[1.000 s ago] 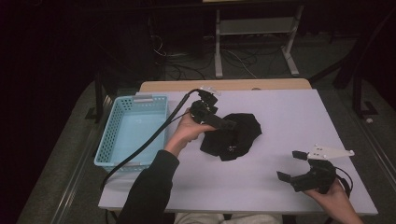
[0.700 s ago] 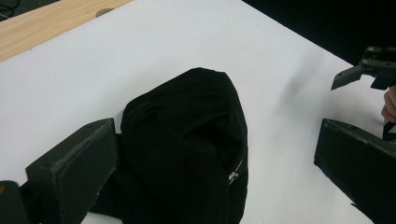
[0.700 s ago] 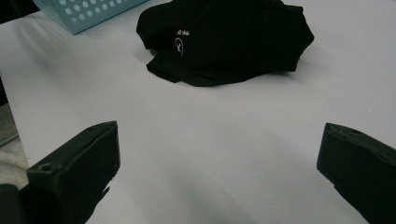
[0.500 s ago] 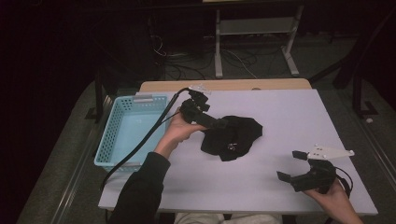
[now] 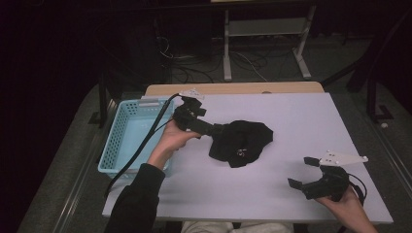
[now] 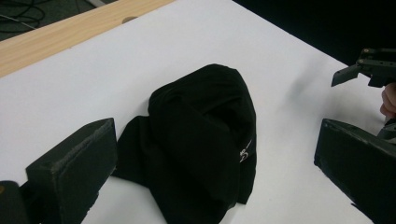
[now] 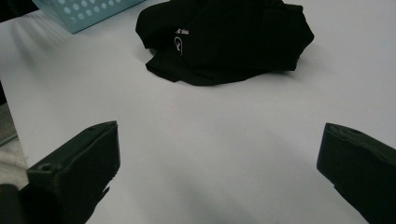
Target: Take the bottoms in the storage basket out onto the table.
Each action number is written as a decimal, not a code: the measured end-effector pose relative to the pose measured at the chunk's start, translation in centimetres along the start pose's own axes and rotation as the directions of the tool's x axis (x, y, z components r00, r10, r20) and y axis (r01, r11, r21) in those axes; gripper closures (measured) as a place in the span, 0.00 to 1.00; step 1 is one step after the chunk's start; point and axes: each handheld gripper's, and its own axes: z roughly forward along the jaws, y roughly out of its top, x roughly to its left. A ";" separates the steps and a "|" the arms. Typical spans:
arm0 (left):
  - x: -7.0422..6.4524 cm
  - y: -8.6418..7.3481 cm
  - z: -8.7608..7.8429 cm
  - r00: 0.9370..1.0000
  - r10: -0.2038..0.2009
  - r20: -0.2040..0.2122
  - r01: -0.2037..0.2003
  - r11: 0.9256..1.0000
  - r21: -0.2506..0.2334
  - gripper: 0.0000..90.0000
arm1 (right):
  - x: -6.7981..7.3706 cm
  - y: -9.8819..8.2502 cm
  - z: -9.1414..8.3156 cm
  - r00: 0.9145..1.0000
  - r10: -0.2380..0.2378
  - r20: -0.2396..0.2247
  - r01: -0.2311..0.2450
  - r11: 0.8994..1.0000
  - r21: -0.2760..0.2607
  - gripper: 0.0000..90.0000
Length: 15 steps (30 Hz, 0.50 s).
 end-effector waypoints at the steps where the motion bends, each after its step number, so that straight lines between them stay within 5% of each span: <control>1: 0.1 -0.1 -0.2 1.000 -0.001 -0.002 0.001 1.000 -0.002 0.00 | 0.0 0.0 0.0 1.000 0.000 0.000 0.000 1.000 0.000 0.00; 15: 0.0 -2.2 -2.7 1.000 -0.009 -0.024 0.008 0.999 -0.033 0.00 | 0.0 0.0 0.0 1.000 0.000 0.001 0.000 1.000 0.006 0.00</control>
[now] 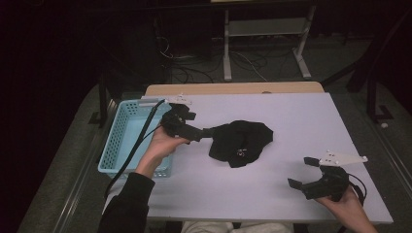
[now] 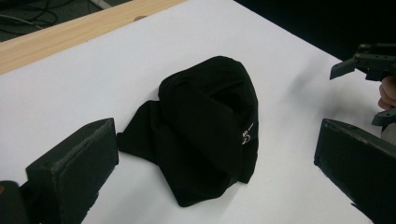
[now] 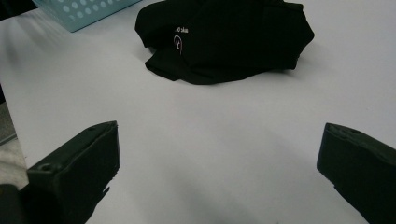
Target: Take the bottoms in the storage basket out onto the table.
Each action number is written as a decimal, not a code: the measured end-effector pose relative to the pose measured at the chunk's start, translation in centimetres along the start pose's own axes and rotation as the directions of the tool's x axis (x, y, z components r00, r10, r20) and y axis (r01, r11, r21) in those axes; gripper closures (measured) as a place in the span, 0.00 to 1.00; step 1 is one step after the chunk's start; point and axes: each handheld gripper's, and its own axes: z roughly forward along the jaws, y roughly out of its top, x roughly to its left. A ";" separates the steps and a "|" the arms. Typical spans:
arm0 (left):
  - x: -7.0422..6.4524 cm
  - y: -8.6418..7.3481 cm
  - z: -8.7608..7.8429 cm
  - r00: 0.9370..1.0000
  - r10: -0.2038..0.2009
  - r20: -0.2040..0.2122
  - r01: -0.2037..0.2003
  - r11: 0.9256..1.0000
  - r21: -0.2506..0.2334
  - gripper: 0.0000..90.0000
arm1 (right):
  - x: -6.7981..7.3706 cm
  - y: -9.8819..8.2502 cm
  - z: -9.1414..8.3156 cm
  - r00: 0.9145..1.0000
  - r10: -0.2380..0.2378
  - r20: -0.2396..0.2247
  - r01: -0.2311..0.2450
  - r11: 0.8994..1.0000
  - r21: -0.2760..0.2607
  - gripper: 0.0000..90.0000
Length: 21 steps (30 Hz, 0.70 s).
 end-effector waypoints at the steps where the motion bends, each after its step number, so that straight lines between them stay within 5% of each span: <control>1: 0.0 -0.2 -0.2 1.000 0.000 -0.004 0.000 1.000 -0.003 0.00 | 0.0 0.0 0.0 1.000 -0.002 0.000 0.002 1.000 0.000 0.00; 21: 0.0 -4.5 -3.8 0.998 -0.023 -0.050 0.021 0.999 -0.044 0.00 | 0.1 0.0 0.1 1.000 0.000 0.000 0.000 1.000 0.003 0.00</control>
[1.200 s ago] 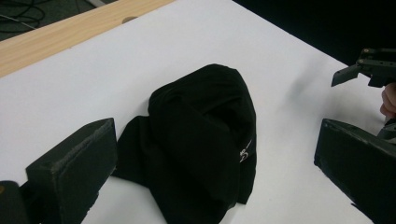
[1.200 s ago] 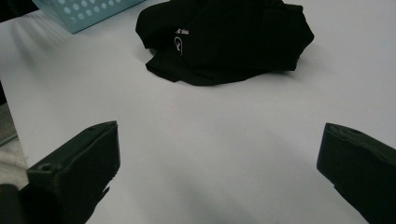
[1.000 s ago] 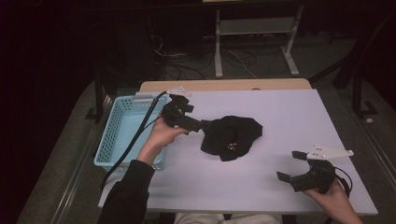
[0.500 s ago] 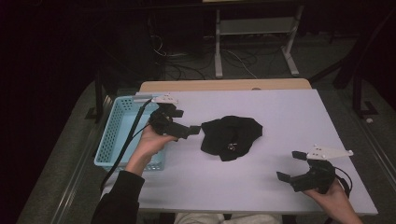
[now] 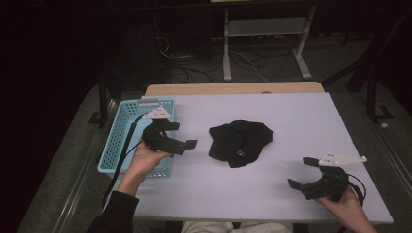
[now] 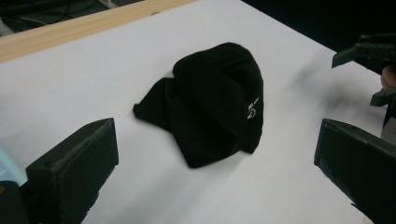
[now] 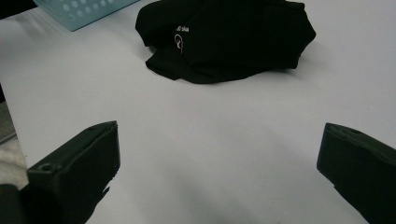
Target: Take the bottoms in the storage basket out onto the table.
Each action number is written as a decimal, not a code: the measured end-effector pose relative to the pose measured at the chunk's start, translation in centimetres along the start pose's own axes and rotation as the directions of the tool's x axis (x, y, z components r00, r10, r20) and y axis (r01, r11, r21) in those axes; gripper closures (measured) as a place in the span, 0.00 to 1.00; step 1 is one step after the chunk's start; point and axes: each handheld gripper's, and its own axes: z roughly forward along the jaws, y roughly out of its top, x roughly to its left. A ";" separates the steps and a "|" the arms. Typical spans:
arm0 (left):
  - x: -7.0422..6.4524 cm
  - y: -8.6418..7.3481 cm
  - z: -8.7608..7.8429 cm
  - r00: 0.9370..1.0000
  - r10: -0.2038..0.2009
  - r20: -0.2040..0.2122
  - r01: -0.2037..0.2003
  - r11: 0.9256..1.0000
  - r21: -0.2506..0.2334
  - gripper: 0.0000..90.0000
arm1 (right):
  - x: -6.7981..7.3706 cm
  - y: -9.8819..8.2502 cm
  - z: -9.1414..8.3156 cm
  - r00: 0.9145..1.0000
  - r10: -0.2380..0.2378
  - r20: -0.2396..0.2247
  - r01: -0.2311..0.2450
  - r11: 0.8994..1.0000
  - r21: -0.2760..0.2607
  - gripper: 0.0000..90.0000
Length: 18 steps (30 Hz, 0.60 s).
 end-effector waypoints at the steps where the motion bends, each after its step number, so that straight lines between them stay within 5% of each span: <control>1: 0.0 -0.3 -0.2 1.000 -0.002 -0.004 0.002 1.000 -0.003 0.00 | 0.0 0.0 0.0 1.000 0.002 0.000 -0.002 1.000 -0.001 0.00; 18: 0.5 -5.1 -3.5 0.997 -0.041 -0.063 0.037 0.997 -0.061 0.00 | 0.0 0.0 0.0 1.000 0.000 0.002 0.000 1.000 0.001 0.00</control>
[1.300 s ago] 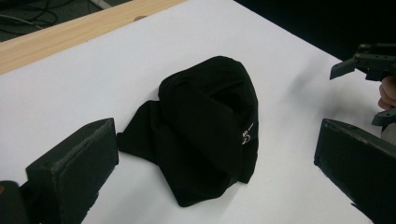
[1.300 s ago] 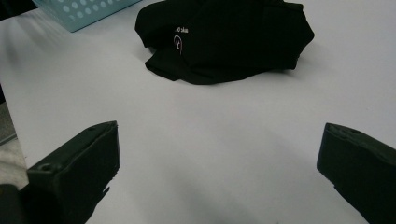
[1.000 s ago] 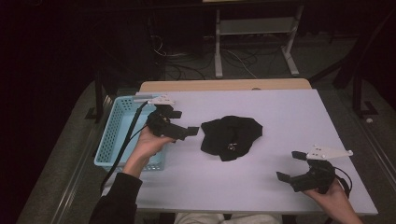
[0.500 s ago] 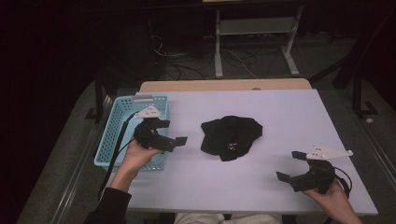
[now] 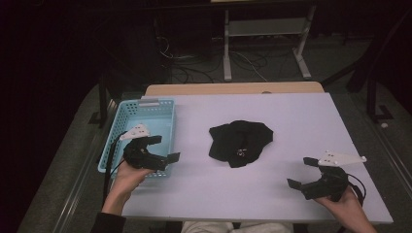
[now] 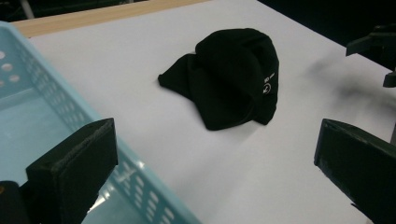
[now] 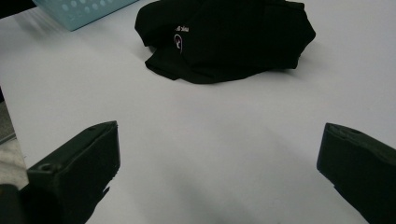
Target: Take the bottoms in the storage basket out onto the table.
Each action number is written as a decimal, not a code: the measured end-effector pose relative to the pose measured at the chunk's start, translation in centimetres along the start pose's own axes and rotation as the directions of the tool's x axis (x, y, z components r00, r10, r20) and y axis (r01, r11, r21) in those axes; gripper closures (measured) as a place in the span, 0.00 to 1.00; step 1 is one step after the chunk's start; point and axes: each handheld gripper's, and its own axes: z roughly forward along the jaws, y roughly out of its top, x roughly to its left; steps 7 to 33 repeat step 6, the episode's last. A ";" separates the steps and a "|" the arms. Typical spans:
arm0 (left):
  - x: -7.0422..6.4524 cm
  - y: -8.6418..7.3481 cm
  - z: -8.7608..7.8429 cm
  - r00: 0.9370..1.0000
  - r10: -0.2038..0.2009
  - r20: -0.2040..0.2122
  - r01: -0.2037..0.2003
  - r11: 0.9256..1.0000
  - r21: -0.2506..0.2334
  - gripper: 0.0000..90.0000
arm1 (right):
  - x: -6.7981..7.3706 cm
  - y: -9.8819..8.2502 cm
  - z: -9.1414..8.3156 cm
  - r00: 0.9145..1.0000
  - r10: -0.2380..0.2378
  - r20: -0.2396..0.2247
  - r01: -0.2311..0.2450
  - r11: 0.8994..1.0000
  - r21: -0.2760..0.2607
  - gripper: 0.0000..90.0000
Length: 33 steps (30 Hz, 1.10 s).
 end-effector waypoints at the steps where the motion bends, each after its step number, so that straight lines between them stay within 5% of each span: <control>1: 0.0 -0.2 -0.1 1.000 -0.005 0.003 0.005 1.000 -0.004 0.00 | 0.0 0.0 0.0 1.000 0.000 0.001 0.000 1.000 -0.002 0.00; 6: 0.0 -1.2 -0.5 0.999 -0.033 0.009 0.033 0.999 -0.038 0.00 | 0.0 0.0 0.0 1.000 0.000 0.000 0.000 1.000 0.000 0.00; 33: 0.0 -1.2 -0.5 0.999 -0.033 0.009 0.033 0.999 -0.038 0.00 | 0.0 0.0 0.0 1.000 0.000 0.000 0.000 1.000 0.000 0.00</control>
